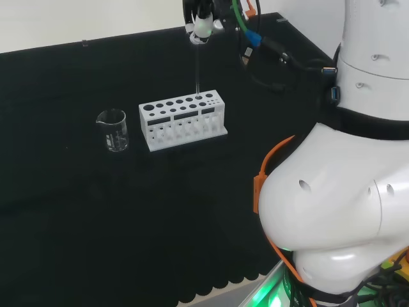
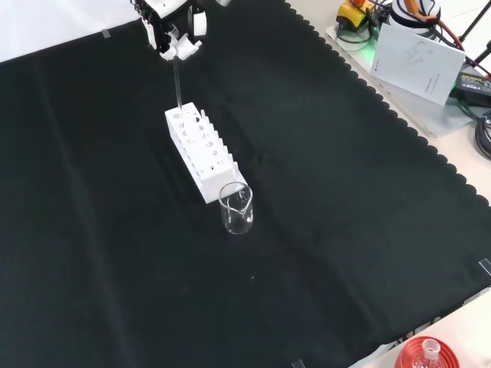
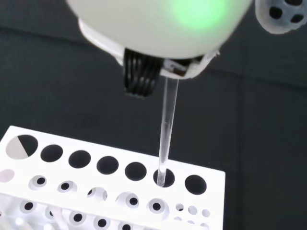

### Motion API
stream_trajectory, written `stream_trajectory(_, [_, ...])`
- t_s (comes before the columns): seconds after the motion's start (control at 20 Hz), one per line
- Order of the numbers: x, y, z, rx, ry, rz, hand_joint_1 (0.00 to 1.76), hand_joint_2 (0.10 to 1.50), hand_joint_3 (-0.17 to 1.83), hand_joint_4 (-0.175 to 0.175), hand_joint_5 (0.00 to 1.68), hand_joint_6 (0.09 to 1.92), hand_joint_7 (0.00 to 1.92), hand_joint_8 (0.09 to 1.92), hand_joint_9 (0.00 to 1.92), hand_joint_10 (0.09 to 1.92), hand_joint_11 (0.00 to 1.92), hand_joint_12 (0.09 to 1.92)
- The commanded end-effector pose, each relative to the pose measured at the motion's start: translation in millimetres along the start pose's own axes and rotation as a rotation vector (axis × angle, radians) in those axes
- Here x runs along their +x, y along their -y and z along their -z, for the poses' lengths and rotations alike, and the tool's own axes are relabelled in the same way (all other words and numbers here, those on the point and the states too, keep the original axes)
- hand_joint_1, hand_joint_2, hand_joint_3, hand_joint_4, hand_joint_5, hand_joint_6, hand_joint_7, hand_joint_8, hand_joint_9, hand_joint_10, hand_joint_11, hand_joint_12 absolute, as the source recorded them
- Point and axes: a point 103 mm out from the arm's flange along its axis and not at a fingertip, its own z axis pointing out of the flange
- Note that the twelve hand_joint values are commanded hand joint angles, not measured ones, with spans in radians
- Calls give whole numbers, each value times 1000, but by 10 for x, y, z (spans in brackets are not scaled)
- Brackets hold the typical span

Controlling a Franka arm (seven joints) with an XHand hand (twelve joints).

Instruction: Put the glass rod back on the white test tube rack.

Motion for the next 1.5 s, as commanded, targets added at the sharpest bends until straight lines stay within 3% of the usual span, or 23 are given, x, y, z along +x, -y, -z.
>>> stream_trajectory(0.05, [25,-60,-90,18,-1,7,1345,453,932,-175,1304,609,1585,373,1836,87,1705,357])
stream_trajectory(1.5, [-15,-343,-484,84,-9,41,1345,453,933,-175,1304,610,1586,369,1836,87,1705,356])
